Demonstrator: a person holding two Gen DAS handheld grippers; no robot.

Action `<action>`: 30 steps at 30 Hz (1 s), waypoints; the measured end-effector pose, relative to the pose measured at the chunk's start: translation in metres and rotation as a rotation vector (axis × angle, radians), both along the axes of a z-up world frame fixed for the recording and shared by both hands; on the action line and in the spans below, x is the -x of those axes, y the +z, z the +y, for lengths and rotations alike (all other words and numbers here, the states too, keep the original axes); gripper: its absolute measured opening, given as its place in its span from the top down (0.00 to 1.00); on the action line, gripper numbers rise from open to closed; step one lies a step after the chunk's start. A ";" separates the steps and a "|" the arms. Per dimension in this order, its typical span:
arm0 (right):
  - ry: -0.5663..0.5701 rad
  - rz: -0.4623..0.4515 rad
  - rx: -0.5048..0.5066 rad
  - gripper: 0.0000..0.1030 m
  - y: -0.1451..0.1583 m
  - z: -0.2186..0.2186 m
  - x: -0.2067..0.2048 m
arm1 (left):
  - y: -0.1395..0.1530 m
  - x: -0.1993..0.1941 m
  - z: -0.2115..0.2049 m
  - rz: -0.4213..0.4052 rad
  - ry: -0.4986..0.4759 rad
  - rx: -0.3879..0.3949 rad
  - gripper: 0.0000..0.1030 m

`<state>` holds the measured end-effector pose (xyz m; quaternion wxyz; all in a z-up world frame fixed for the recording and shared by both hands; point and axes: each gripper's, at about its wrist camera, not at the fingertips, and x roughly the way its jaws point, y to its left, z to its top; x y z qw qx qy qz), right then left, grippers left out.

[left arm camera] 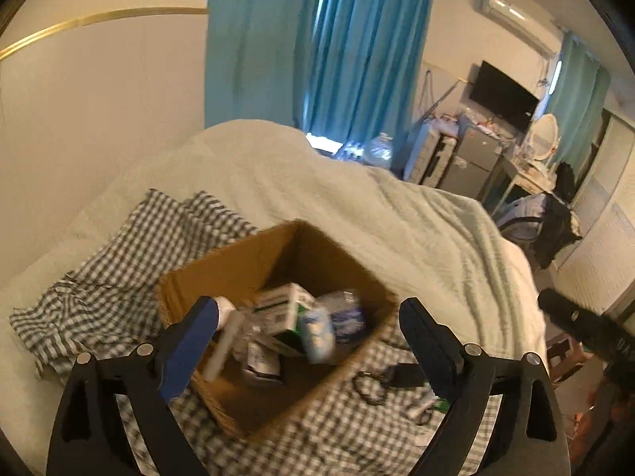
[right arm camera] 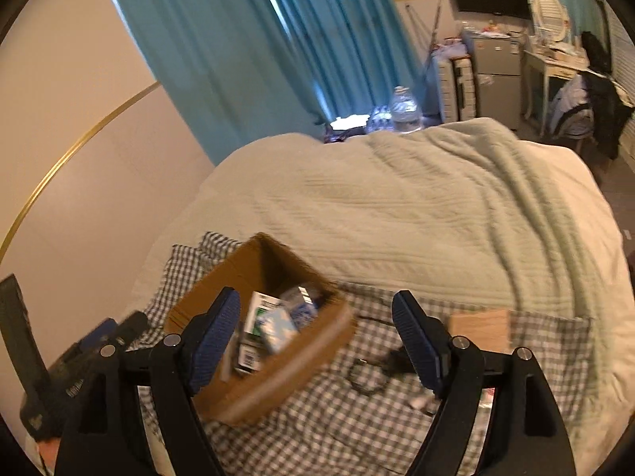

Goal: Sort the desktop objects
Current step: 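Drop the white tube and tissue pack into the cardboard box with both grippers, then grasp the black case with the left gripper while the right gripper grasps the brown-red medicine box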

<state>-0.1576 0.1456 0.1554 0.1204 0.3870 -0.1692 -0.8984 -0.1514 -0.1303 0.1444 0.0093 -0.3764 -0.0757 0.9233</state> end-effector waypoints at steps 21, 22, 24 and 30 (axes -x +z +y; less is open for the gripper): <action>-0.112 -0.203 -0.196 0.17 -0.125 0.135 0.002 | -0.169 0.003 0.177 -0.181 -0.178 0.156 0.01; -0.121 -0.220 -0.173 0.17 -0.138 0.138 0.011 | -0.178 0.007 0.180 -0.185 -0.184 0.166 0.01; -0.138 -0.239 -0.131 0.17 -0.160 0.142 0.021 | -0.198 0.016 0.185 -0.194 -0.196 0.182 0.01; -0.142 -0.350 -0.075 0.17 -0.233 0.149 0.055 | -0.254 0.045 0.198 -0.263 -0.205 0.184 0.01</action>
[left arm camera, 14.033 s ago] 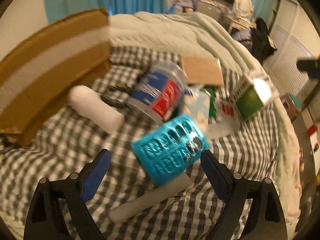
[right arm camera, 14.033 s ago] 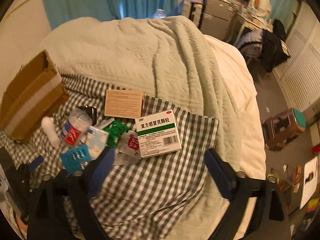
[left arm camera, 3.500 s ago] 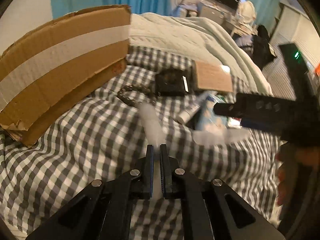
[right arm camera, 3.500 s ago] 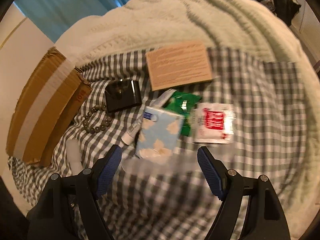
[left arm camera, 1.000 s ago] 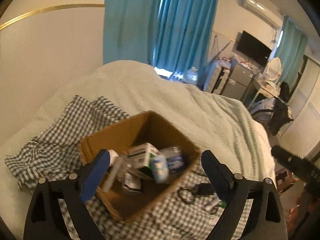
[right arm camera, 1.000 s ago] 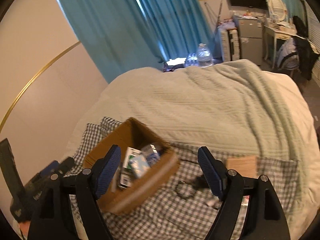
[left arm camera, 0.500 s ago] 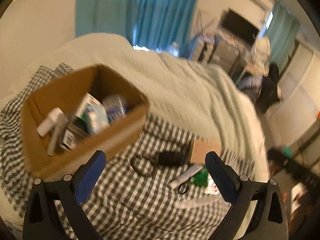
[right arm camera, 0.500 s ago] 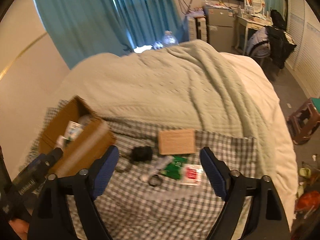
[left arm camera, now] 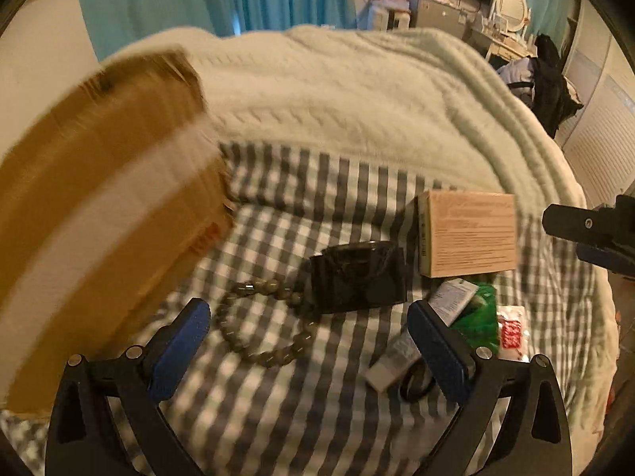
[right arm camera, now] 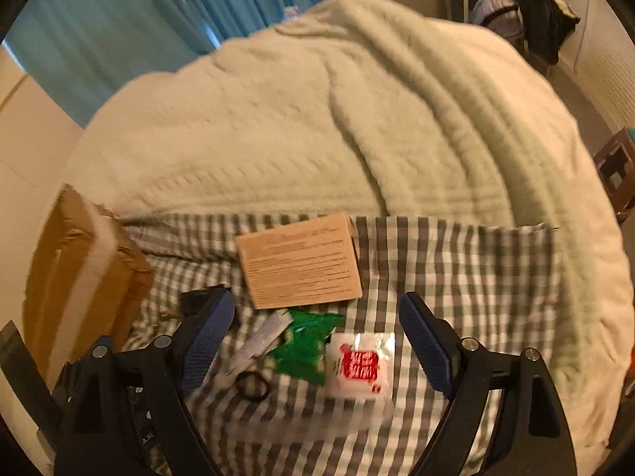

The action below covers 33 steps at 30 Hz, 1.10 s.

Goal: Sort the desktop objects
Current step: 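Grasp the black case with the left gripper while the right gripper grasps the brown-red medicine box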

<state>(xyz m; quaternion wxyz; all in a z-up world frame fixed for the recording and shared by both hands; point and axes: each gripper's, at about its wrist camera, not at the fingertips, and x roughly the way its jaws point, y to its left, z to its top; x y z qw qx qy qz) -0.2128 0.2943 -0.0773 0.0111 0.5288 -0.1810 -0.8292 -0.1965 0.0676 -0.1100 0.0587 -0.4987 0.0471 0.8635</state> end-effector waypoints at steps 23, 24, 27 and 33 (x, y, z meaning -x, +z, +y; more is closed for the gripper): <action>0.195 0.061 0.133 0.54 -0.057 -0.021 0.041 | -0.032 0.024 -0.008 -0.032 -0.069 -0.139 0.28; 0.209 0.068 0.111 0.58 -0.049 -0.026 0.036 | -0.024 0.021 -0.013 -0.020 -0.054 -0.147 0.28; 0.254 0.093 0.058 0.66 -0.028 -0.044 0.023 | -0.003 0.011 -0.025 0.012 -0.039 -0.150 0.28; 0.356 0.063 -0.029 0.70 -0.008 -0.098 0.000 | 0.031 -0.013 -0.057 0.063 -0.019 -0.177 0.28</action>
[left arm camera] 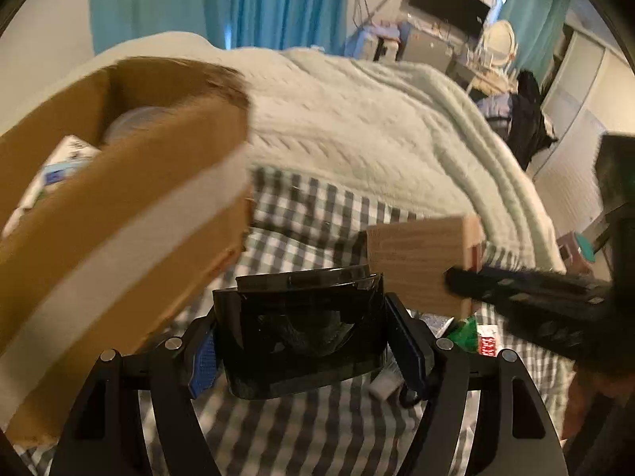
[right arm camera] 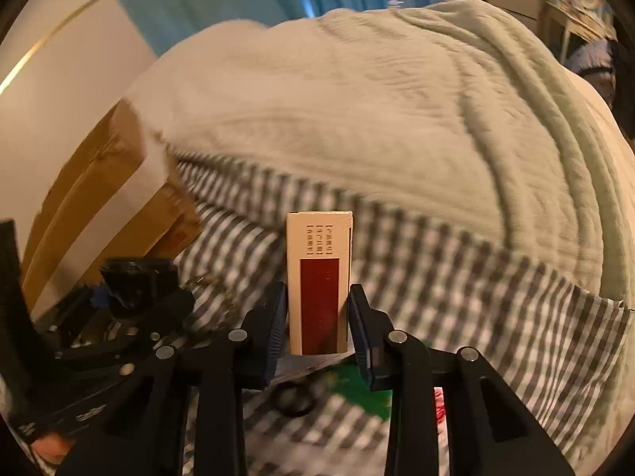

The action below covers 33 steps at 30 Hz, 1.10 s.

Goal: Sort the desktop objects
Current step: 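Grasp the black case with the left gripper while the right gripper grasps the brown-red medicine box, then drop the black case and medicine box into the cardboard box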

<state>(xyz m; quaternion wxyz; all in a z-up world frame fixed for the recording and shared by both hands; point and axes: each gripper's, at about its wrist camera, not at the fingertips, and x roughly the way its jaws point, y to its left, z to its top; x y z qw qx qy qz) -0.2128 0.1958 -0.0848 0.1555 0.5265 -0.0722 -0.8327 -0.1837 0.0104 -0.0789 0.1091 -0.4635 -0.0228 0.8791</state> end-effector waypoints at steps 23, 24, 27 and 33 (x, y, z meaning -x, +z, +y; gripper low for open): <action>-0.114 0.002 -0.208 0.73 0.131 -0.026 -0.033 | 0.128 -0.007 -0.046 -0.003 -0.065 -0.133 0.28; -0.117 0.036 -0.194 0.73 0.153 -0.032 -0.036 | 0.147 -0.009 -0.054 0.025 -0.058 -0.123 0.28; -0.101 0.109 -0.128 0.73 0.200 -0.051 -0.040 | 0.189 -0.011 -0.086 0.071 -0.025 -0.101 0.28; 0.038 0.242 -0.040 0.72 0.269 -0.124 -0.041 | 0.238 -0.003 -0.170 0.137 0.107 -0.065 0.28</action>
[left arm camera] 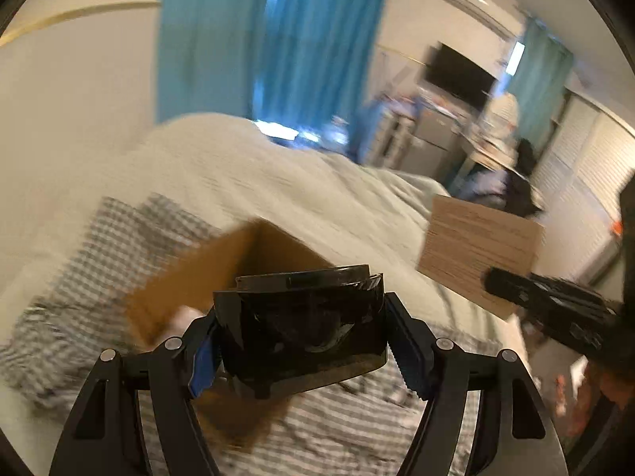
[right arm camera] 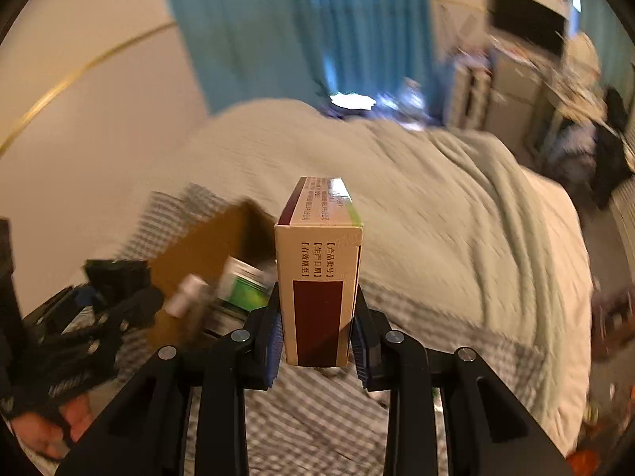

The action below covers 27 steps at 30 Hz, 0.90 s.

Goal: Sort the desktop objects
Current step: 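Drop the black case and medicine box into the cardboard box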

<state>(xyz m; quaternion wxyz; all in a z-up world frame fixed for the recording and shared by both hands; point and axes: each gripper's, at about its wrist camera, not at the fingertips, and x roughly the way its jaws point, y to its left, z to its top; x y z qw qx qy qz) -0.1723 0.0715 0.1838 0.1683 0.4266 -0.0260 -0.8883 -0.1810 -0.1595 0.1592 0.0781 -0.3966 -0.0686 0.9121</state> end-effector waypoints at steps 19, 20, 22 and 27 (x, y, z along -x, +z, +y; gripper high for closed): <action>0.163 -0.026 0.005 0.39 -0.078 -0.123 0.077 | -0.082 0.064 -0.092 -0.127 0.246 -0.095 0.11; 0.163 -0.021 0.004 0.39 -0.078 -0.124 0.079 | -0.080 0.063 -0.093 -0.119 0.250 -0.094 0.10; 0.148 -0.021 0.004 0.39 -0.078 -0.121 0.079 | -0.074 0.060 -0.093 -0.093 0.257 -0.067 0.10; 0.118 0.000 -0.002 0.39 -0.061 -0.104 0.067 | -0.059 0.047 -0.084 -0.032 0.258 0.015 0.10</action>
